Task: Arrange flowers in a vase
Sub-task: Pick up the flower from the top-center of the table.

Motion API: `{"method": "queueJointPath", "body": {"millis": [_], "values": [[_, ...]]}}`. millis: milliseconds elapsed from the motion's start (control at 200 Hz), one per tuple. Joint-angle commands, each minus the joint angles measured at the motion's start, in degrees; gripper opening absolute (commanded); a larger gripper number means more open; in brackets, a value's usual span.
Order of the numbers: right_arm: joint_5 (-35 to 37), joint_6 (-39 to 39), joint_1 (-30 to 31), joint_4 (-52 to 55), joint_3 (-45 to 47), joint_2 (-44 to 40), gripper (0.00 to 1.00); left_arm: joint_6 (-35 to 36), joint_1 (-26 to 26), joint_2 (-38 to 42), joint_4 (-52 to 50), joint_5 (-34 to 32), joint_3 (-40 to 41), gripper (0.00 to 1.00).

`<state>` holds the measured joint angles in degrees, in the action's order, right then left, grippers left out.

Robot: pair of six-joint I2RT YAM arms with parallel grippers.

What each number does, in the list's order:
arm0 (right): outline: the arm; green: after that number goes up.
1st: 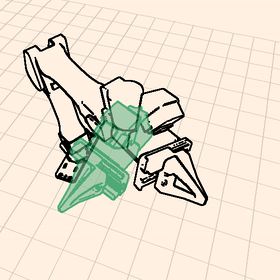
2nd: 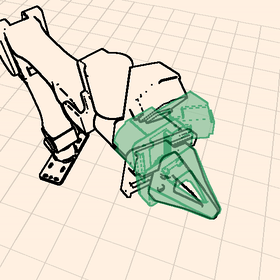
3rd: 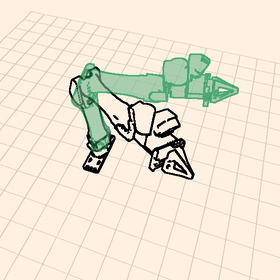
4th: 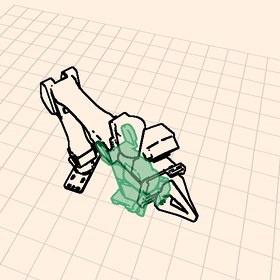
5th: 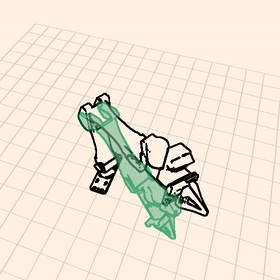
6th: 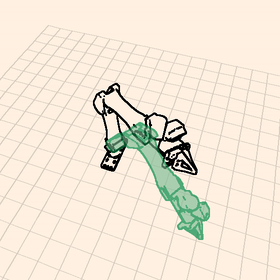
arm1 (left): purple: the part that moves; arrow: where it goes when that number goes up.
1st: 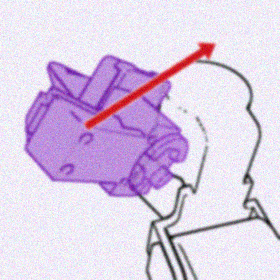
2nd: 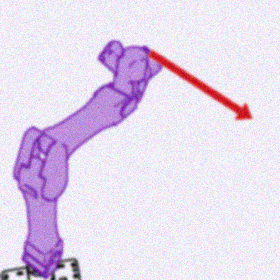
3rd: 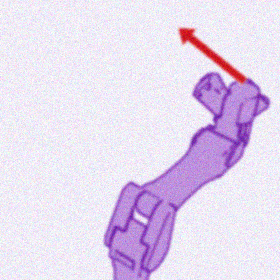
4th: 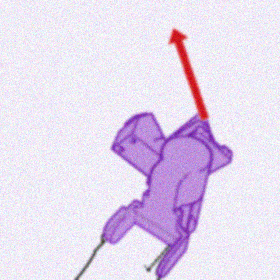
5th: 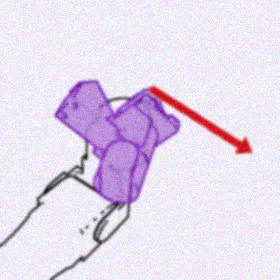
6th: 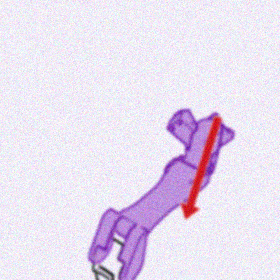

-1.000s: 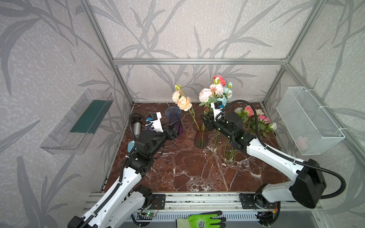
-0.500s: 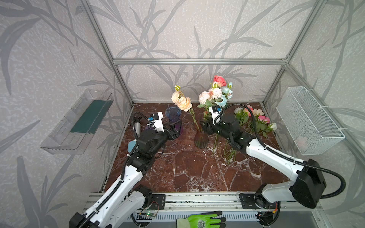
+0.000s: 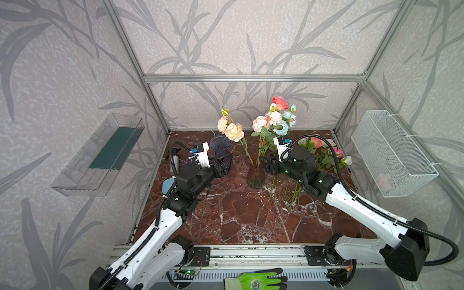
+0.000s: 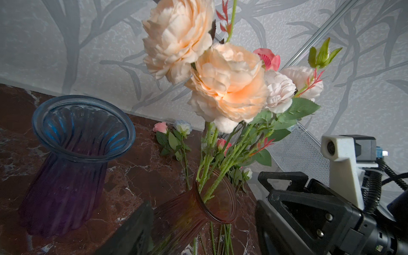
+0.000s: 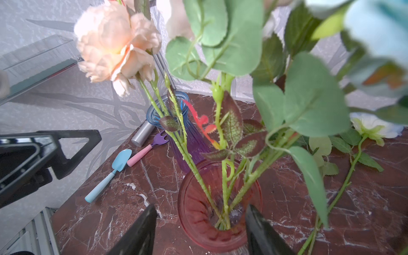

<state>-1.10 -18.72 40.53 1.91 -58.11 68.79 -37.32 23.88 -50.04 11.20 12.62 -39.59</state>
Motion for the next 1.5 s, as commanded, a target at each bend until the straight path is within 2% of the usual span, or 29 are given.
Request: {"method": "queueJointPath", "body": {"millis": [0,310,405,595,710,865,1040,1225,1305,1495], "values": [[-0.97,-1.05,0.34,3.76,2.32,-3.80,0.63,-0.82,-0.08,-0.14,1.67,1.57,-1.49,0.74],[4.45,0.83,0.08,11.98,8.59,-14.37,0.62,-2.32,0.91,-2.31,4.09,6.53,-1.86,0.73],[3.52,0.49,-1.44,13.12,10.16,-15.81,0.61,-2.07,2.02,-3.15,3.84,7.07,-2.06,0.73],[-4.68,-3.05,-10.63,11.99,13.17,-17.11,0.60,-0.40,6.38,-4.86,3.07,7.99,-2.68,0.71],[-7.29,-3.33,-15.13,11.92,13.58,-16.94,0.59,1.90,9.48,-5.19,0.96,6.91,-3.27,0.71],[-12.82,-5.97,-24.12,9.92,15.08,-16.11,0.58,2.63,12.36,-6.24,0.68,7.23,-3.44,0.71],[-15.91,-9.49,-31.64,6.93,16.01,-11.83,0.57,2.01,13.11,-8.09,0.30,9.68,-4.41,0.71],[-16.52,-9.68,-32.62,4.94,13.82,-3.39,0.53,3.74,13.05,-7.43,-2.14,7.89,-5.23,0.71],[-15.64,-9.32,-32.62,4.75,12.15,1.26,0.47,5.20,13.09,-6.27,-3.30,5.24,-5.14,0.71],[-14.01,-8.66,-32.60,5.58,5.95,12.93,0.24,6.60,12.99,-3.53,-5.33,-2.84,-4.23,0.72]]}}
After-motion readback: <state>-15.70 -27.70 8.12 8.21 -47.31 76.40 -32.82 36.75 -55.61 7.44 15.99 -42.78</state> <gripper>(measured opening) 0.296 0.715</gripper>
